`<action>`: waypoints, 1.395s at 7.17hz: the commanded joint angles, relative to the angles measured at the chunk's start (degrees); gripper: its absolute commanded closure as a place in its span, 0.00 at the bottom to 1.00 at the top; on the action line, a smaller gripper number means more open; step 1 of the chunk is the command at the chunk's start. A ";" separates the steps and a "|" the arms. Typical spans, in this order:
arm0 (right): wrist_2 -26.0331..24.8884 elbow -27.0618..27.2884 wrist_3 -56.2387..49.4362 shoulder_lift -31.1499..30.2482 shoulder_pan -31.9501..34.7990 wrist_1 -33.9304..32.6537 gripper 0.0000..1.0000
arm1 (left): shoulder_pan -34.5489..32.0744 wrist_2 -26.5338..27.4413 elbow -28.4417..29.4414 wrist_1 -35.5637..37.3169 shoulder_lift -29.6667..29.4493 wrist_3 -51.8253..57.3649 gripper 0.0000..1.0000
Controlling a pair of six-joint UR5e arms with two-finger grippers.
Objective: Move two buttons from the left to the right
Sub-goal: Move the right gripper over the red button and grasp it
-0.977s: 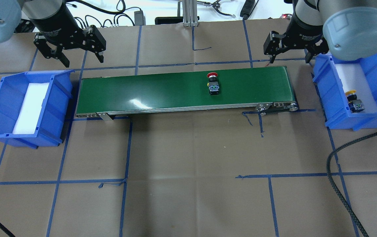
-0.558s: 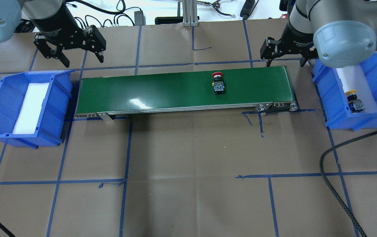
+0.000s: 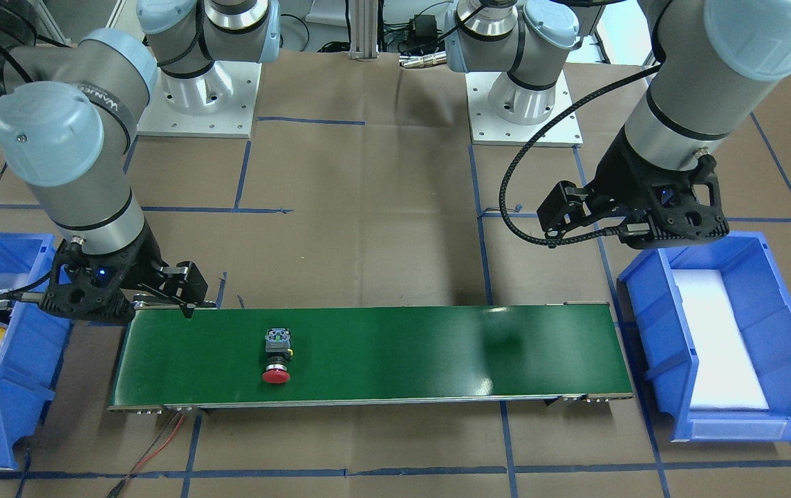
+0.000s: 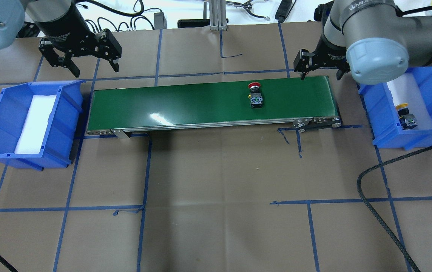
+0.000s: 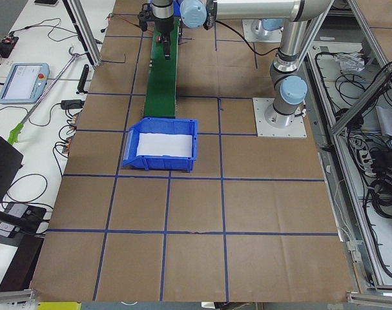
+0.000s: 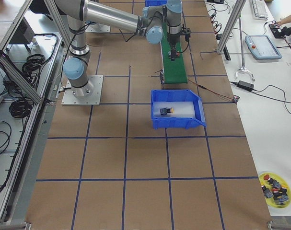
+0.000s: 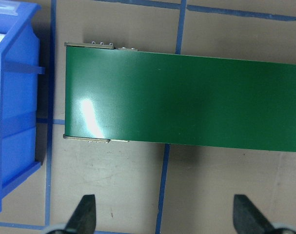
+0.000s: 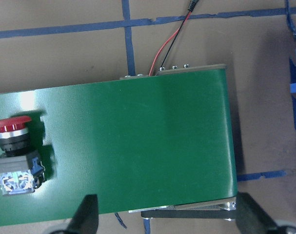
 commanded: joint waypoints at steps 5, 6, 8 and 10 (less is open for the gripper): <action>6.70 -0.11 0.24 5.09 0.03 -2.85 0.01 | 0.00 -0.09 0.00 0.00 0.00 0.00 0.00; 7.48 -0.02 0.16 5.71 0.03 -4.59 0.01 | 0.00 0.00 0.00 0.00 0.00 0.00 0.01; 10.03 -0.02 0.16 6.94 0.03 -5.13 0.01 | 0.00 0.00 0.00 0.00 0.00 0.00 0.01; 10.04 -0.02 0.07 8.26 0.03 -5.05 0.01 | 0.00 -0.09 0.00 0.00 0.00 0.00 0.01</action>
